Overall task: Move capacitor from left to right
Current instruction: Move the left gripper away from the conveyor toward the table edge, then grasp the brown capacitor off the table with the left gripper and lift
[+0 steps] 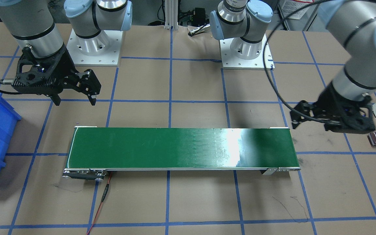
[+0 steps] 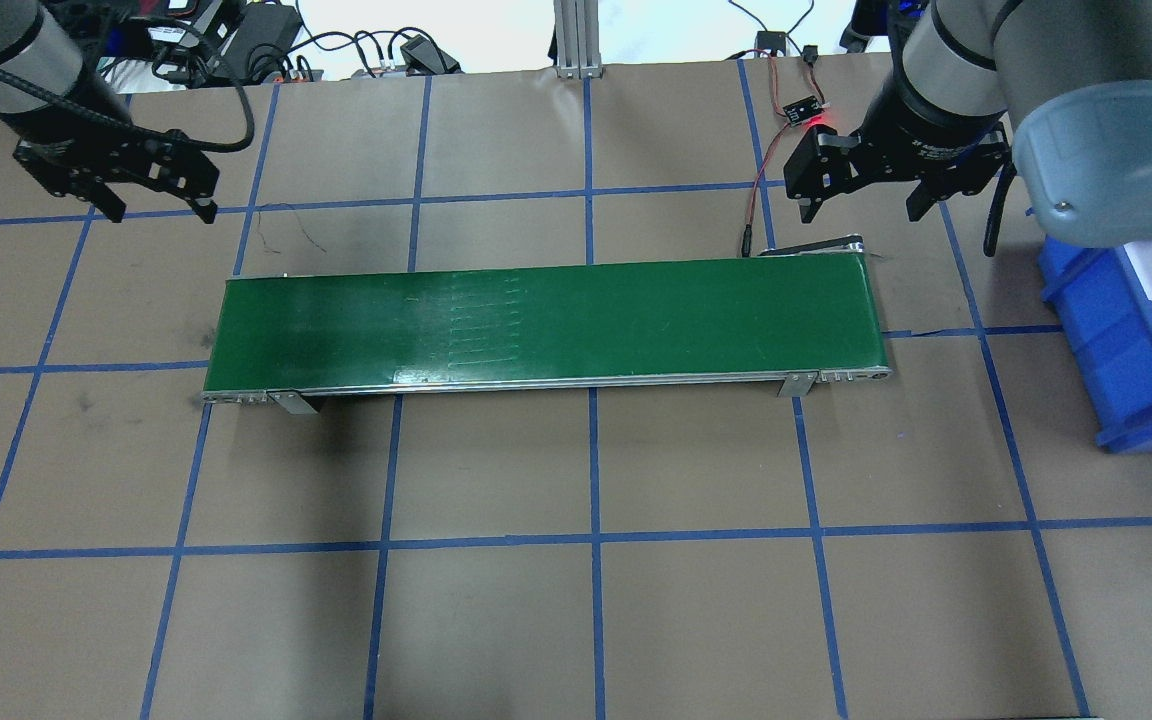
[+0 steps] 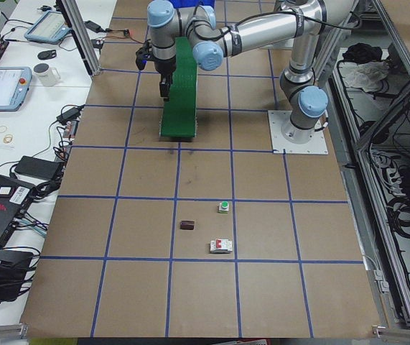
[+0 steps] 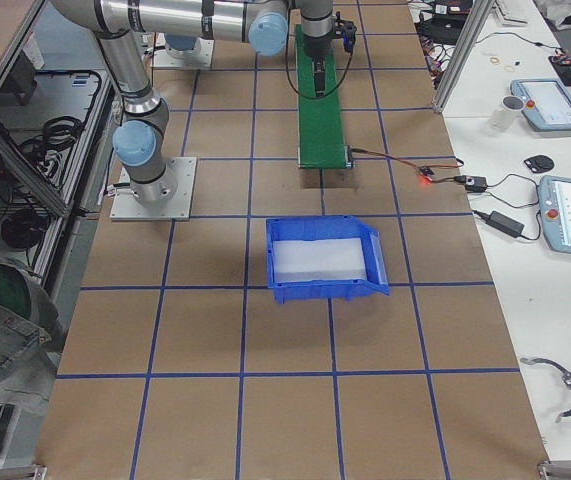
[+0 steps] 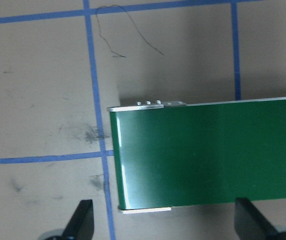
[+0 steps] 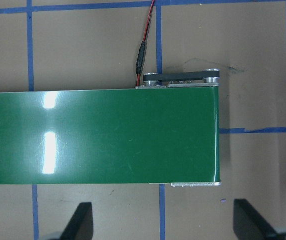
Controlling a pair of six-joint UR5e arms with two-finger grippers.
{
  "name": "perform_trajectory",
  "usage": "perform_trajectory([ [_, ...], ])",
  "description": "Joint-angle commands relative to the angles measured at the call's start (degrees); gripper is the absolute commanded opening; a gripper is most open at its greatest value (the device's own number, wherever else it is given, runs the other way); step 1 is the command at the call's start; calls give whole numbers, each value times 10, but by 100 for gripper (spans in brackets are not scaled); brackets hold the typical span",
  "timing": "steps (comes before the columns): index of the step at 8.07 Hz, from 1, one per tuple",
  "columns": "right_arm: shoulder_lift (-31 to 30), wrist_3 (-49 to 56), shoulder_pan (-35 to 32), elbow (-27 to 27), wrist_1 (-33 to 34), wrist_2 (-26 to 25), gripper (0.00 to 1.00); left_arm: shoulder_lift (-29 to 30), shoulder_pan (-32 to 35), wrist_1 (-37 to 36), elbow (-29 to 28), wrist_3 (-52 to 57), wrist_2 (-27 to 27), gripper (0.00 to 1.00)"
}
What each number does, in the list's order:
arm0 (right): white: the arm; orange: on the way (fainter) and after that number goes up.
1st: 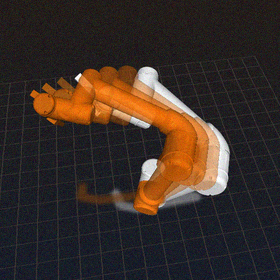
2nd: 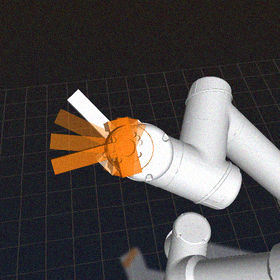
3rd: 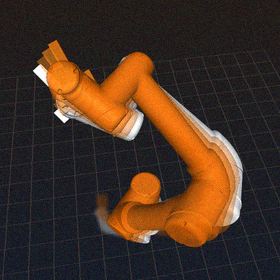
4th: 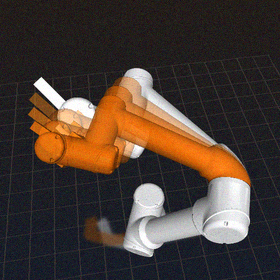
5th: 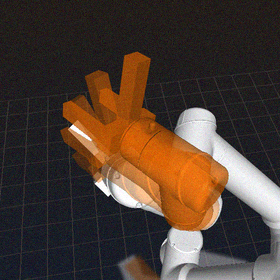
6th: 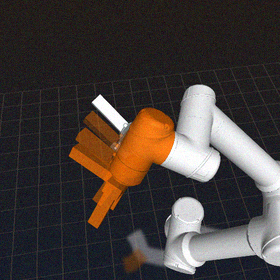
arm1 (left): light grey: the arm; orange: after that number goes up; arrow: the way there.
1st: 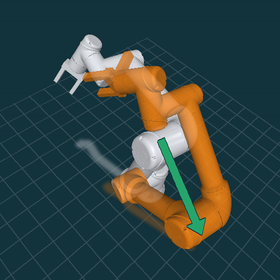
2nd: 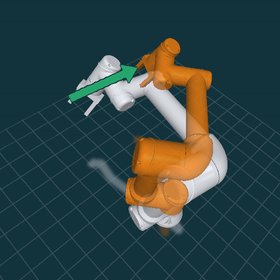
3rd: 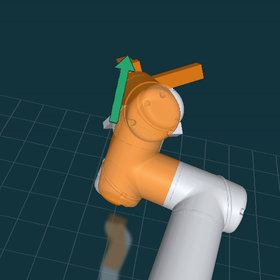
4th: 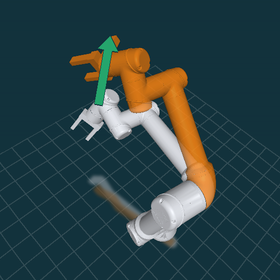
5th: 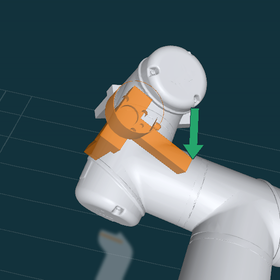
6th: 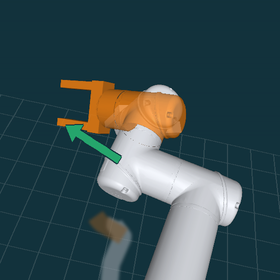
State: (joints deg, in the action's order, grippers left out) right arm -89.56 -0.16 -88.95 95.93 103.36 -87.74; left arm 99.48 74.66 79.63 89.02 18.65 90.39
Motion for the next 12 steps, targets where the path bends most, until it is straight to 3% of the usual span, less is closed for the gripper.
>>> perform_trajectory([
  [1,0,0,0,1,0,0,100,30,-123,-69,9,102,29,100],
  [3,0,0,0,2,1,1,100,45,-213,-109,28,112,50,100],
  [4,0,0,0,1,2,0,100,55,-224,-112,34,104,117,100],
  [5,0,0,0,2,2,1,100,73,-229,-153,34,110,125,100],
  [7,0,0,0,2,2,1,100,127,-239,-229,33,194,129,100],
  [11,0,1,0,2,0,0,100,176,-282,-270,34,284,120,100],
  [12,0,1,0,2,0,0,100,184,-297,-273,34,309,90,100],
])
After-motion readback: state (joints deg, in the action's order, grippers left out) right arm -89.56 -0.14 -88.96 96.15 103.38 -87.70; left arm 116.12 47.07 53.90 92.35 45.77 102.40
